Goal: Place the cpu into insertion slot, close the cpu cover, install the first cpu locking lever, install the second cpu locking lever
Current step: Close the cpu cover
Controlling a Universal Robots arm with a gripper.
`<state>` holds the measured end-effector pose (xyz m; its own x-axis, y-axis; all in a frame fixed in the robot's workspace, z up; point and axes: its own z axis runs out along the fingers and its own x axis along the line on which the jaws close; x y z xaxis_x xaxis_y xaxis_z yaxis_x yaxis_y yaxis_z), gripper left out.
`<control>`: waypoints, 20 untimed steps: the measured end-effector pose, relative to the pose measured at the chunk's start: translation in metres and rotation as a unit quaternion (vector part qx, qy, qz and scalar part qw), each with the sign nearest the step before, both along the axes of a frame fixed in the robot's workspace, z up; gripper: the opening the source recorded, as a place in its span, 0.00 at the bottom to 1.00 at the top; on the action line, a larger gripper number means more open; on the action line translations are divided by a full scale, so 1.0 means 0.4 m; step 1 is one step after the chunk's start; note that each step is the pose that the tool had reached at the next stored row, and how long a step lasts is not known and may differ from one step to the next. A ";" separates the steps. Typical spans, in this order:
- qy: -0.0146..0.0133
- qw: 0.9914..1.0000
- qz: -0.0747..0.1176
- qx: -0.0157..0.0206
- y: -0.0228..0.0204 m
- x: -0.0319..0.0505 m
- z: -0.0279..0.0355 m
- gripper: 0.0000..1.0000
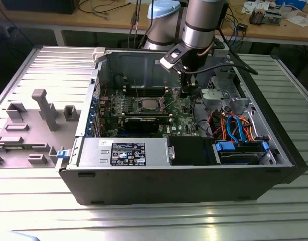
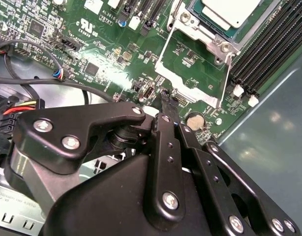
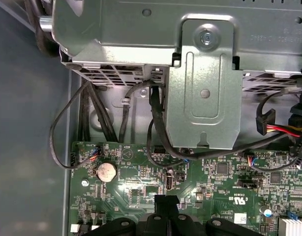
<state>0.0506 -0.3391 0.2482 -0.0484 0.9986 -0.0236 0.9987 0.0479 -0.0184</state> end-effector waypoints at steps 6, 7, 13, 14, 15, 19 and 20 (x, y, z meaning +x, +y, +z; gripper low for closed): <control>0.000 1.000 0.000 0.000 0.000 0.000 -0.006 0.11; 0.000 1.000 0.000 0.000 0.000 0.000 -0.007 0.11; 0.000 1.000 0.000 0.000 0.000 0.000 -0.013 0.11; 0.000 1.000 0.000 0.000 0.000 0.000 -0.015 0.11; 0.000 1.000 0.000 0.000 0.000 0.000 -0.016 0.11; 0.000 1.000 0.000 0.000 0.000 0.000 -0.020 0.11; 0.000 1.000 0.000 0.000 0.000 0.000 -0.021 0.11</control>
